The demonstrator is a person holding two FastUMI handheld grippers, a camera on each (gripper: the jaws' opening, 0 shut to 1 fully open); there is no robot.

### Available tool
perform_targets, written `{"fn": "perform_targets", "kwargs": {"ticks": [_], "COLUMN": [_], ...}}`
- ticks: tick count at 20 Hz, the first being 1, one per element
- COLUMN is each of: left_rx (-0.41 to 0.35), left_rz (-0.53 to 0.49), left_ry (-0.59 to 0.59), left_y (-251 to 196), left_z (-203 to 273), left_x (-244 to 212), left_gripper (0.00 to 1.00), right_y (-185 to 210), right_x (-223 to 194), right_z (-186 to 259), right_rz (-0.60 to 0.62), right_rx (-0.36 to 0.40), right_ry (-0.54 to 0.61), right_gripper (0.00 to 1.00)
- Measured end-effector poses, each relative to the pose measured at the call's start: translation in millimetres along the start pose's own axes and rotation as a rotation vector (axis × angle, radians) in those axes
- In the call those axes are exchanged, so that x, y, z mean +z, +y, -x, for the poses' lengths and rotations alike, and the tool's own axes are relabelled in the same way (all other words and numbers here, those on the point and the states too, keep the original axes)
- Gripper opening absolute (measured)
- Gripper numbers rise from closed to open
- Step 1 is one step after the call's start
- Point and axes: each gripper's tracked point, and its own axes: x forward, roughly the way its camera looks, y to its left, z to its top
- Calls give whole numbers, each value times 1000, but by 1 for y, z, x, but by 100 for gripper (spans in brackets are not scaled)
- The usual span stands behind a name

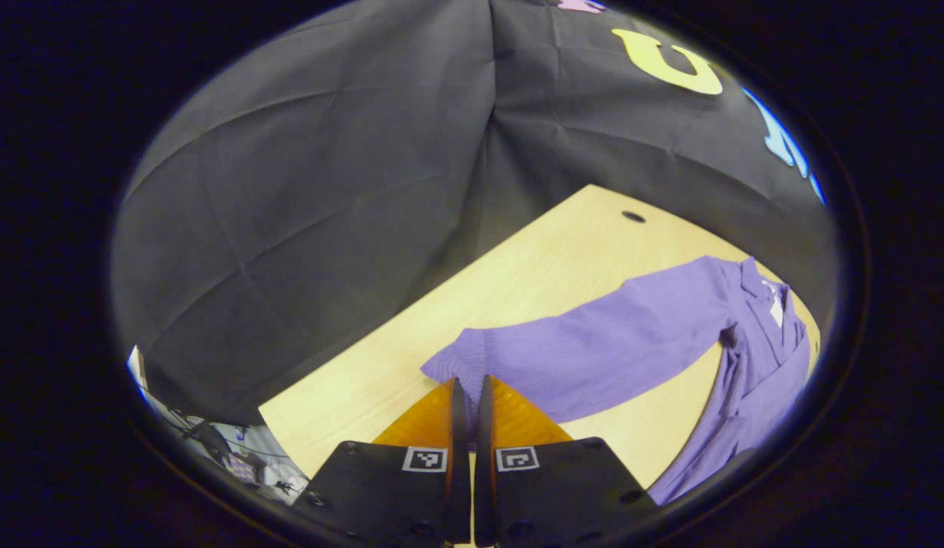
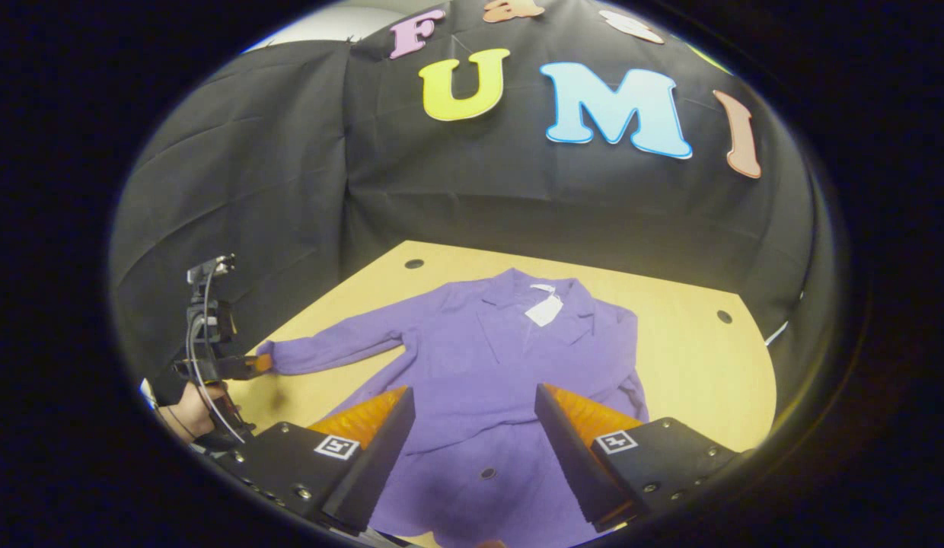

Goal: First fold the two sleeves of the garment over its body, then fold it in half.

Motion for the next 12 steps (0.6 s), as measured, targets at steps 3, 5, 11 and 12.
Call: {"fn": "perform_targets", "kwargs": {"ticks": [3,5,11,12], "left_rx": [-50,-75,-224,-249], "left_rz": [-23,-58,-144,-163], "left_ry": [-79,-132,-219,-230], "left_y": [-34,-57,-158,-177], "left_z": [22,30,64,72], "left_x": [37,56,81,84], "left_gripper": [9,8,7,7], "right_y": [-14,-22,-58,-63], "right_x": [-2,-4,-11,-13], "right_z": [3,7,20,21], "right_rz": [-26,-45,-108,-123], "right_rx": [-23,-36,-99,-110], "right_ry": [-1,-1,-8,-7], "right_gripper": [96,92,96,96]}}
